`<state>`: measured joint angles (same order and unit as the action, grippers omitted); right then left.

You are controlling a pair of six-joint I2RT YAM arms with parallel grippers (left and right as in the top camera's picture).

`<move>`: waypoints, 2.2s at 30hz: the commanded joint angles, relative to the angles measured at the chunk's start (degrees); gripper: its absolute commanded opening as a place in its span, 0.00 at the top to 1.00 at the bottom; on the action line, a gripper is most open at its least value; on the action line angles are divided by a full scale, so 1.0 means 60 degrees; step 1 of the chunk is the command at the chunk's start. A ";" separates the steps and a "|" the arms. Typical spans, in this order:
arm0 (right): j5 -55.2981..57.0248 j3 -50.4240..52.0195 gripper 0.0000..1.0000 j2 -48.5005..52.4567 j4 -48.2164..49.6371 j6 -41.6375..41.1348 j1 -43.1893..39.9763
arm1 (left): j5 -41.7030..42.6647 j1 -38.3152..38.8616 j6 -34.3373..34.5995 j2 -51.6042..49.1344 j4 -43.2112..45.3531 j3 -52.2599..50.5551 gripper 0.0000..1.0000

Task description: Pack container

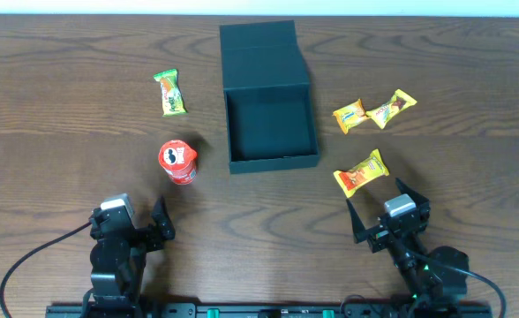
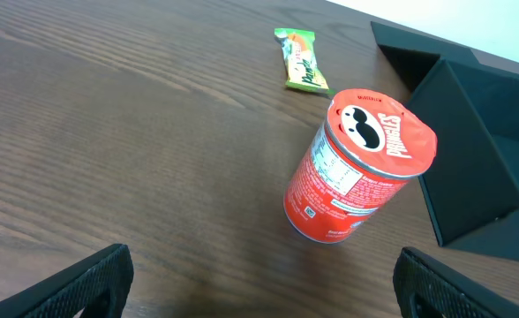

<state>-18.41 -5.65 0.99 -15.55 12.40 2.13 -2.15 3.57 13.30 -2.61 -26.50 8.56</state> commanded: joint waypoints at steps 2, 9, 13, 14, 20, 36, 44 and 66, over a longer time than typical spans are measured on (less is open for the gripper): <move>0.0036 0.0113 0.01 -0.0033 -0.0011 0.0087 0.0080 | -0.0171 -0.0004 0.0007 0.0015 0.0000 -0.0175 0.05; 0.0036 0.0113 0.01 -0.0033 -0.0011 0.0087 0.0080 | -0.0171 -0.0004 0.0007 0.0015 0.0000 -0.0171 0.05; 0.0036 0.0113 0.01 -0.0033 -0.0011 0.0087 0.0080 | -0.0171 -0.0004 0.0007 0.0015 0.0000 -0.0171 0.05; 0.0036 0.0113 0.01 -0.0033 -0.0011 0.0087 0.0080 | -0.0171 -0.0004 0.0007 0.0015 0.0000 -0.0171 0.05; 0.0036 0.0113 0.01 -0.0033 -0.0011 0.0087 0.0080 | -0.0171 -0.0004 0.0007 0.0015 0.0000 -0.0171 0.05; 0.0036 0.0113 0.01 -0.0033 -0.0011 0.0087 0.0080 | -0.0739 -0.0004 0.0000 0.0015 0.0000 -0.0171 0.05; 0.0036 0.0113 0.01 -0.0033 -0.0011 0.0087 0.0080 | -0.0820 -0.0004 -0.0109 0.0015 -0.0004 -0.0171 0.05; 0.0178 0.0113 0.01 -0.0033 0.0390 0.0091 0.0080 | -0.0186 -0.0004 -0.0073 0.0015 0.0040 -0.0157 0.05</move>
<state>-18.02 -5.45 0.99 -13.43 12.40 2.13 -5.67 3.57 13.28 -2.61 -26.35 8.58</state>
